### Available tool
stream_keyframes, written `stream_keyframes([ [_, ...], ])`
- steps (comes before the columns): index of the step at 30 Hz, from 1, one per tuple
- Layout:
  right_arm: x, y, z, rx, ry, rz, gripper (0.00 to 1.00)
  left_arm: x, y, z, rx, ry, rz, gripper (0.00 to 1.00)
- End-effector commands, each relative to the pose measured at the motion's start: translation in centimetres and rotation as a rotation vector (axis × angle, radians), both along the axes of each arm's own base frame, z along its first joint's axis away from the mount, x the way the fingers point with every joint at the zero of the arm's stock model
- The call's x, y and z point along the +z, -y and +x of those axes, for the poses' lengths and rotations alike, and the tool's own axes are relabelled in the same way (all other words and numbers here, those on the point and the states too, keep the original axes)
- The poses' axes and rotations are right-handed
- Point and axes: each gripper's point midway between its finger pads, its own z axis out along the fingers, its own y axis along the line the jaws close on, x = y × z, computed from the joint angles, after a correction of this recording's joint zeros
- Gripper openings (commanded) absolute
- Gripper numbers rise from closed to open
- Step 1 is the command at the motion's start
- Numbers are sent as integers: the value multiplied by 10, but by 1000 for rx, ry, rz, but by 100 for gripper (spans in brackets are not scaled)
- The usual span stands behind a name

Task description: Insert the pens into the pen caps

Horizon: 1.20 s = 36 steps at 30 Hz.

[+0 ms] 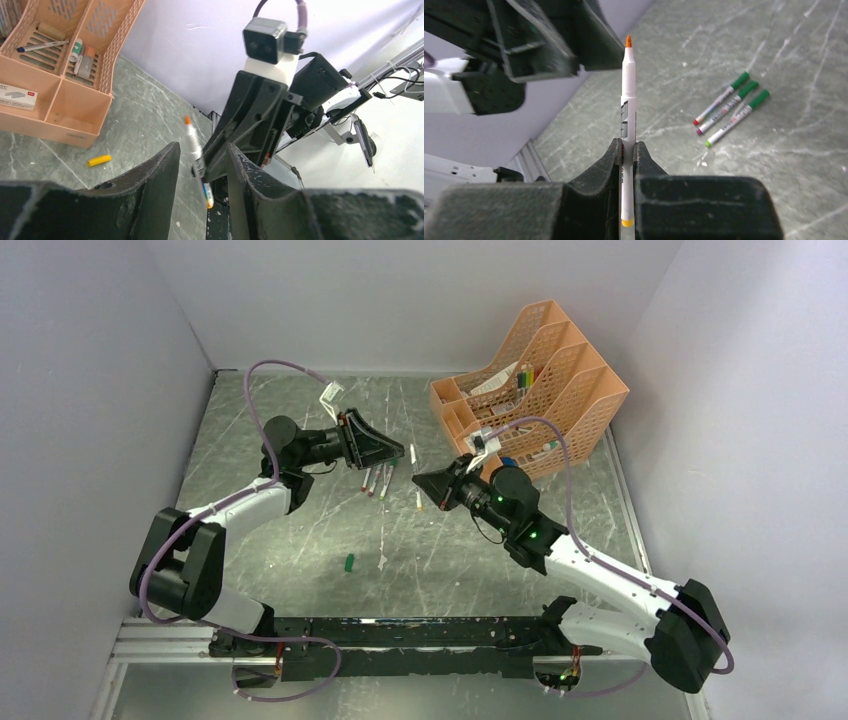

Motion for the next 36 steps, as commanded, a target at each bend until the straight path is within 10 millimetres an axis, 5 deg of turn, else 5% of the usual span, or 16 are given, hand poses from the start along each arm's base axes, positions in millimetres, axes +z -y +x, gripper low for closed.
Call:
stream_keyframes([
  [1, 46, -5, -7, 21, 117, 102, 0, 6, 4, -7, -12, 67, 12, 51],
  [11, 50, -19, -7, 53, 136, 78, 0, 4, 22, -15, -60, 58, 28, 48],
  [15, 49, -21, -8, 63, 135, 77, 0, 7, 26, -17, -66, 62, 37, 37],
  [19, 49, -20, -8, 59, 136, 76, 0, 7, 27, -15, -54, 62, 53, 8],
  [22, 48, -21, -9, 65, 134, 61, 0, 8, 26, -15, -47, 60, 52, 7],
  [25, 38, -21, -8, 64, 110, 37, 23, 12, 26, -12, -39, 68, 54, 7],
  [27, 32, -21, -9, 65, 95, 29, 29, 15, 28, -10, -36, 71, 60, 7],
  [36, 17, -17, -11, 52, 67, 9, 27, 29, 30, -8, -50, 86, 49, 7],
])
